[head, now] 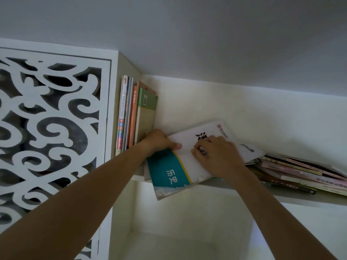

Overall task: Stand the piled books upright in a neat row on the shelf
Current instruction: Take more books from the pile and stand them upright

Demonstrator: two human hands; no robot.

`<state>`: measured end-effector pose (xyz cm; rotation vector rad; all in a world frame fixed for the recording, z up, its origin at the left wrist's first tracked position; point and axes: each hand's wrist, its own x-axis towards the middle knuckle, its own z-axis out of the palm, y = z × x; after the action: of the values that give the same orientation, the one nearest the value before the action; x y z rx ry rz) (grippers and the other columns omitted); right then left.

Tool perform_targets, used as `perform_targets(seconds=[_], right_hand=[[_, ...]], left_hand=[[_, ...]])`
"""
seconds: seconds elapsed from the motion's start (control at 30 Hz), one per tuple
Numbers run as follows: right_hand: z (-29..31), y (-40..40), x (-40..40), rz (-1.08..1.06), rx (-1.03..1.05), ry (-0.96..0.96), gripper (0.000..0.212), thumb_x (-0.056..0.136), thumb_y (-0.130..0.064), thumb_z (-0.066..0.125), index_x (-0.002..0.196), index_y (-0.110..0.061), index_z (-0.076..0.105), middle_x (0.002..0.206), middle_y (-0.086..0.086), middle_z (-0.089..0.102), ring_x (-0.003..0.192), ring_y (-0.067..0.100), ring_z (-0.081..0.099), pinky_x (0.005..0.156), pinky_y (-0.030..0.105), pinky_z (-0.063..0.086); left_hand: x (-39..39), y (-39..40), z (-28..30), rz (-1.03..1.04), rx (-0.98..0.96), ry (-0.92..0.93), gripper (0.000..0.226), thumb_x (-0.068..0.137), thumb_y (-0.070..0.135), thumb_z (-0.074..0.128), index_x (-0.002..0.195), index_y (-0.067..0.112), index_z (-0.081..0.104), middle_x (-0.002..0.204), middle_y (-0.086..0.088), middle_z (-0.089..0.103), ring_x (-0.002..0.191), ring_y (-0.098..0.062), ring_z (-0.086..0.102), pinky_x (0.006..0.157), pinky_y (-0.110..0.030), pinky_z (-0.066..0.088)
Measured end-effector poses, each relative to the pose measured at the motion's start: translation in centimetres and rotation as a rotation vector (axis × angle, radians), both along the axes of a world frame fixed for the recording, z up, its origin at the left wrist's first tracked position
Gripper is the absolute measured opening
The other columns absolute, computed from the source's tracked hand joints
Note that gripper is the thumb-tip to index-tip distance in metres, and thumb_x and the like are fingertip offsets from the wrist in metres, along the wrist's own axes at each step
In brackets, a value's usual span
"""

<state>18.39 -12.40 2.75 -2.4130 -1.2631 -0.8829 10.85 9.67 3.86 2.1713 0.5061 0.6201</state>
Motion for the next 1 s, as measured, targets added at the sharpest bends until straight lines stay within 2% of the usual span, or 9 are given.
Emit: perform_targets(seconds=[0.07,0.17,0.33,0.53,0.67,0.73,0.8,0.9,1.0], right_hand=[[0.2,0.1,0.0,0.015,0.020,-0.023,0.037,0.100,-0.056,0.043,0.123,-0.034,0.063,0.131,-0.006,0.056,0.123,0.021,0.049,0.108,0.044,0.035],[0.7,0.7,-0.5,-0.010,0.024,-0.012,0.037,0.102,-0.048,0.046,0.135,-0.034,0.057,0.147,-0.007,0.046,0.137,0.022,0.039,0.122,0.058,0.015],[1.2,2.5,-1.3,-0.162,0.052,-0.004,0.052,0.102,-0.045,0.048,0.152,-0.041,0.037,0.168,0.013,0.005,0.155,0.033,0.001,0.122,0.059,-0.002],[1.6,4.7,-2.2,-0.242,0.194,0.009,0.061,0.102,-0.041,0.051,0.158,-0.041,0.026,0.152,0.017,0.026,0.136,0.036,0.027,0.109,0.049,0.026],[1.7,6.7,-1.6,-0.167,0.067,0.179,0.070,0.108,-0.040,0.040,0.159,-0.051,-0.006,0.169,0.011,-0.001,0.149,0.035,0.018,0.115,0.053,0.023],[1.8,7.5,-1.6,-0.104,0.045,0.250,0.071,0.108,-0.042,0.038,0.155,-0.057,-0.014,0.171,0.006,-0.009,0.154,0.032,0.010,0.118,0.058,0.019],[2.2,8.1,-2.0,-0.084,0.086,0.175,0.073,0.108,-0.041,0.039,0.154,-0.058,-0.015,0.170,0.006,-0.008,0.153,0.033,0.011,0.118,0.059,0.019],[2.8,9.1,-2.5,-0.112,0.185,0.006,0.074,0.107,-0.042,0.043,0.154,-0.058,-0.012,0.158,0.015,0.014,0.133,0.035,0.031,0.108,0.050,0.032],[2.9,9.7,-2.9,0.025,0.255,0.095,0.079,0.107,-0.035,0.046,0.154,-0.060,-0.013,0.130,0.012,0.031,0.098,0.025,0.050,0.079,0.037,0.045]], left_hand=[[-0.4,-0.5,0.4,0.089,0.033,-0.071,0.057,0.068,0.049,0.094,0.097,0.009,0.066,0.101,-0.008,0.071,0.095,-0.025,0.067,0.083,-0.036,0.057],[-1.3,-1.5,0.8,0.281,0.267,-0.133,0.050,0.077,0.057,0.084,0.094,0.014,0.064,0.098,-0.005,0.070,0.090,-0.023,0.067,0.073,-0.032,0.052],[-2.3,-3.0,0.1,0.524,0.380,-0.386,0.053,0.083,0.059,0.077,0.109,0.015,0.064,0.097,-0.002,0.060,0.085,-0.023,0.062,0.068,-0.033,0.044],[-3.3,-4.0,-1.3,0.580,0.384,-0.529,0.042,0.095,0.054,0.066,0.113,0.017,0.059,0.100,-0.001,0.060,0.088,-0.023,0.062,0.071,-0.032,0.044],[-4.9,-3.4,-1.9,0.477,0.550,-0.577,0.032,0.097,0.048,0.064,0.110,0.019,0.060,0.090,0.004,0.062,0.077,-0.014,0.058,0.060,-0.023,0.043],[-5.7,-2.9,-2.3,0.447,0.498,-0.638,0.027,0.097,0.044,0.065,0.107,0.020,0.059,0.095,0.003,0.067,0.080,-0.013,0.062,0.058,-0.020,0.049],[-5.8,-2.9,-3.0,0.452,0.427,-0.728,0.025,0.098,0.043,0.065,0.104,0.020,0.056,0.098,0.002,0.067,0.084,-0.014,0.065,0.062,-0.024,0.057],[-5.1,-3.7,-4.1,0.512,0.325,-0.861,0.024,0.100,0.042,0.064,0.106,0.022,0.053,0.104,0.005,0.061,0.091,-0.010,0.063,0.065,-0.013,0.051],[-4.5,-4.2,-4.7,0.524,0.237,-0.951,0.025,0.101,0.041,0.062,0.108,0.020,0.051,0.109,0.003,0.062,0.097,-0.011,0.064,0.068,-0.012,0.053]])
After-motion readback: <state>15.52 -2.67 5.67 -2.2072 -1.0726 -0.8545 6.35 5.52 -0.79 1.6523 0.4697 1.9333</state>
